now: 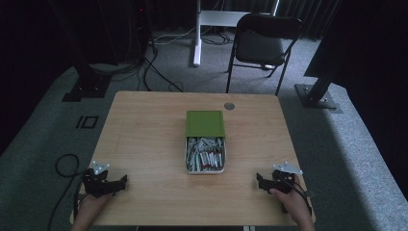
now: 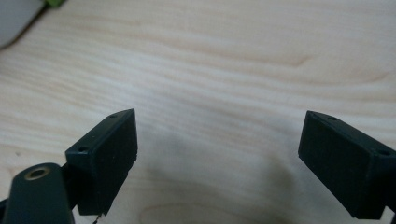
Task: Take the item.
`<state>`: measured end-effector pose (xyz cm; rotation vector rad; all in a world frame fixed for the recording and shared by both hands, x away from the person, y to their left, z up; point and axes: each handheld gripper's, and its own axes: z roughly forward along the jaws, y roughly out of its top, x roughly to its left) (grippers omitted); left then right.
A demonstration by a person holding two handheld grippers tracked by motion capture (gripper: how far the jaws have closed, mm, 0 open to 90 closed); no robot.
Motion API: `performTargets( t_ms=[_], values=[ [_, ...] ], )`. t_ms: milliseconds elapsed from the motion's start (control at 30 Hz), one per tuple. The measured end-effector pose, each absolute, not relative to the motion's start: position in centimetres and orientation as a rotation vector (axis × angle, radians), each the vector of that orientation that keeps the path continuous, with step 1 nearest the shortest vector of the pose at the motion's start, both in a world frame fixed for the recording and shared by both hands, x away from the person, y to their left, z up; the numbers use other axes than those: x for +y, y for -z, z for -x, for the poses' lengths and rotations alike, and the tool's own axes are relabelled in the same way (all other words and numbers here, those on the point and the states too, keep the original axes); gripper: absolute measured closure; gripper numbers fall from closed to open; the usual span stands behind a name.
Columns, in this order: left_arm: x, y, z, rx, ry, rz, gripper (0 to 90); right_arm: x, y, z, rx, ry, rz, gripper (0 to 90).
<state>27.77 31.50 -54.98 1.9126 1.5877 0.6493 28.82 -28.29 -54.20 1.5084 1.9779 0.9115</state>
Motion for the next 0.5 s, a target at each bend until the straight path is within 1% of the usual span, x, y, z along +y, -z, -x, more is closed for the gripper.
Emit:
performTargets(
  t_ms=[233,500],
  values=[
    [31.5,55.0,-27.8,1.588,-0.649,-1.912,1.1,-28.1,52.2,-29.1,1.953,-0.948,-1.484,11.7],
    [31.5,55.0,-27.8,1.587,-0.65,-1.913,1.1,-27.4,50.7,-29.5,1.946,-0.977,-1.45,11.8]
  ],
)
